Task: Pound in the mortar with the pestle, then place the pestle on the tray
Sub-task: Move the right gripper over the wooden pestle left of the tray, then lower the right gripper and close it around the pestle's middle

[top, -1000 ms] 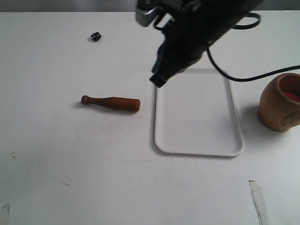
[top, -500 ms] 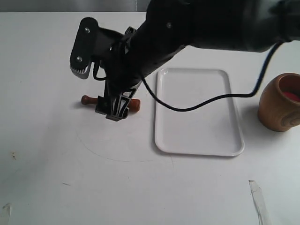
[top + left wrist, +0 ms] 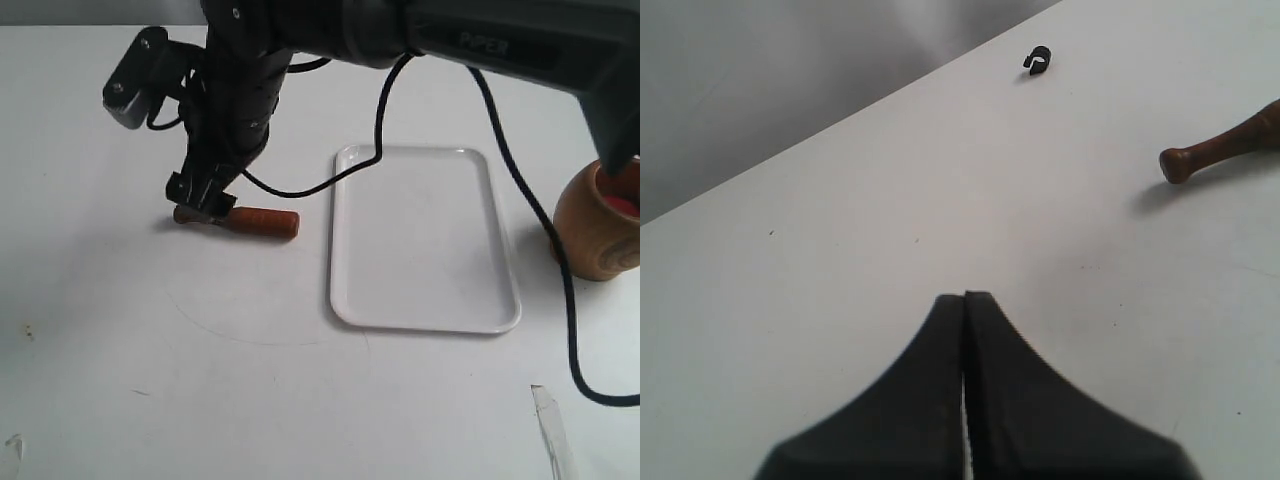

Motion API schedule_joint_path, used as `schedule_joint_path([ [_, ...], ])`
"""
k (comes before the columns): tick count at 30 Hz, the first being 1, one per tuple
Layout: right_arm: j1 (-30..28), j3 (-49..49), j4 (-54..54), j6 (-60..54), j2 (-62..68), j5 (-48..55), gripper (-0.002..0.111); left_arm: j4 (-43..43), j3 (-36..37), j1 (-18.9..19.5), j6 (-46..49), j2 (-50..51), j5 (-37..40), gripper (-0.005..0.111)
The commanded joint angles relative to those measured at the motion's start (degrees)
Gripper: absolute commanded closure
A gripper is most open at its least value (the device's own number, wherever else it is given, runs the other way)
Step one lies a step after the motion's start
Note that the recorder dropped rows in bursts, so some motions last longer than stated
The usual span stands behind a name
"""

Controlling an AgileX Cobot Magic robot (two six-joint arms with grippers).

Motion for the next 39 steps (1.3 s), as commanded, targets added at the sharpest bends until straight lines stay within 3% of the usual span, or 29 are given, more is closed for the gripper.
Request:
schedule_joint_path([
  [1, 0.2, -0.3, -1.6, -6.3, 3.8, 1.3, 0.016, -0.4, 0.0, -0.4, -0.5, -0.1, -0.2, 0.107],
  [14, 0.2, -12.3, 2.6, -12.3, 13.1, 2.5, 0.017, -0.4, 0.0, -0.4, -0.5, -0.1, -0.2, 0.107],
  [22, 0.2, -12.6, 2.6, -12.6, 15.6, 2.1, 0.026, -0.4, 0.0, -0.4, -0.5, -0.1, -0.2, 0.107],
  [31, 0.2, -12.6, 2.0, -12.0, 16.6, -0.3, 0.054, -0.4, 0.0, -0.4, -0.5, -0.1, -0.2, 0.107],
  [39, 0.2, -12.6, -1.3, -12.0, 17.2, 0.1, 0.101, -0.4, 0.0, -0.4, -0.5, -0.1, -0.2, 0.107],
])
